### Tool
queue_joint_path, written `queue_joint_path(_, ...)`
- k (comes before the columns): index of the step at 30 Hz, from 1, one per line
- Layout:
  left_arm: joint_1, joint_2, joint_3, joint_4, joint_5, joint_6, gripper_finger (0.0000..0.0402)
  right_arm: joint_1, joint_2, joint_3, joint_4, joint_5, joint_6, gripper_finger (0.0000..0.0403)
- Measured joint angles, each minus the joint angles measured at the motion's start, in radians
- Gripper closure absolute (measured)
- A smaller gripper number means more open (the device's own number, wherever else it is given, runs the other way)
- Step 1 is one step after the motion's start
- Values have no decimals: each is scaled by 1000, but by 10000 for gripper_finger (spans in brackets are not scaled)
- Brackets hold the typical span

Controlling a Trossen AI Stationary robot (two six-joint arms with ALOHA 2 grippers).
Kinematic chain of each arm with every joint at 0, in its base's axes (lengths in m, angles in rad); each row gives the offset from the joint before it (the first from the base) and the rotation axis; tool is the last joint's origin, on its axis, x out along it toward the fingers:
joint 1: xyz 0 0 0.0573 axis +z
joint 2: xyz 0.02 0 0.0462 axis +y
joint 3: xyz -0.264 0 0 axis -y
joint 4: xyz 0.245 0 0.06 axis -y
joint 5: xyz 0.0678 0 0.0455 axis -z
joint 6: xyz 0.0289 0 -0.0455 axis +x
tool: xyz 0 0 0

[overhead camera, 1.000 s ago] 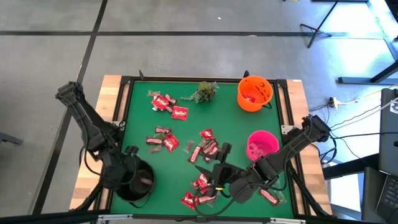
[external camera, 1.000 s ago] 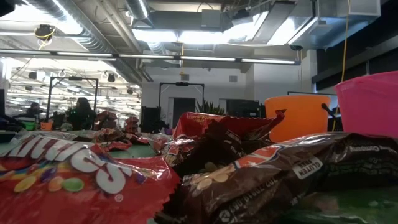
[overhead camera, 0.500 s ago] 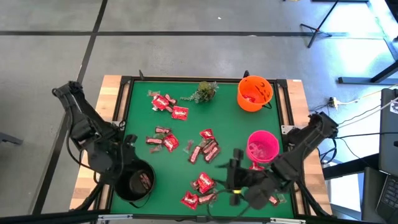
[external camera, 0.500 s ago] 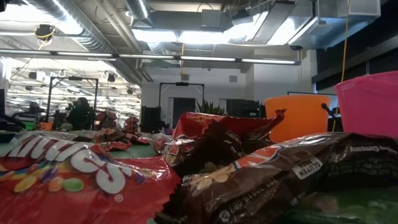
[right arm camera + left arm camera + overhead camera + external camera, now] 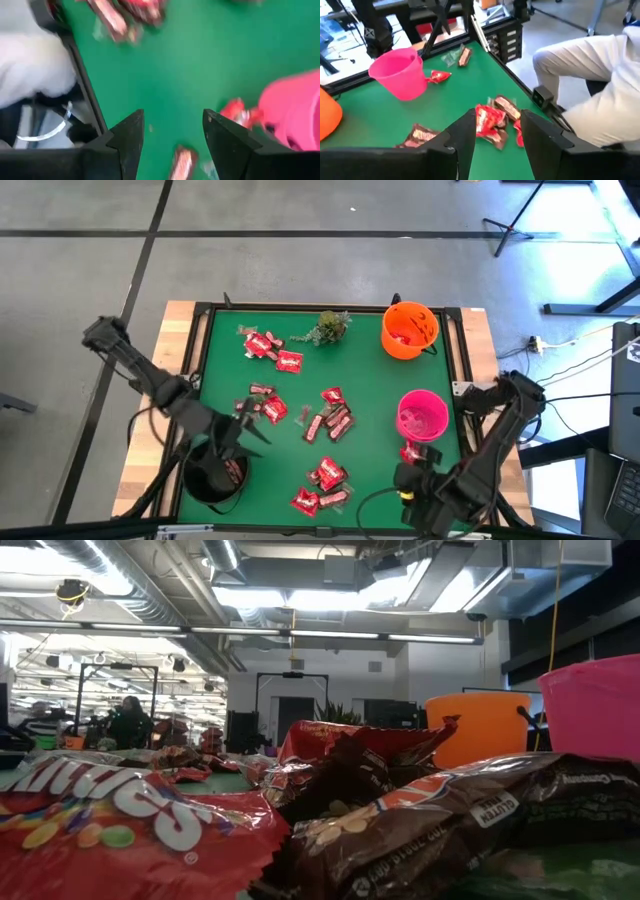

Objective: Sort candy
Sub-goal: Put the brown chocolate bar into the black bucket

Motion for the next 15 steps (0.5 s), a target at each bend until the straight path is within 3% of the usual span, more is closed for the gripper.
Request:
queue_joint_path(8, 188, 0, -101, 332, 195, 82, 257, 36, 37, 0, -36, -54, 94, 205)
queue_joint_path(15, 258, 0, -110, 413, 220, 82, 257, 42, 51, 0, -28, -7, 118, 205)
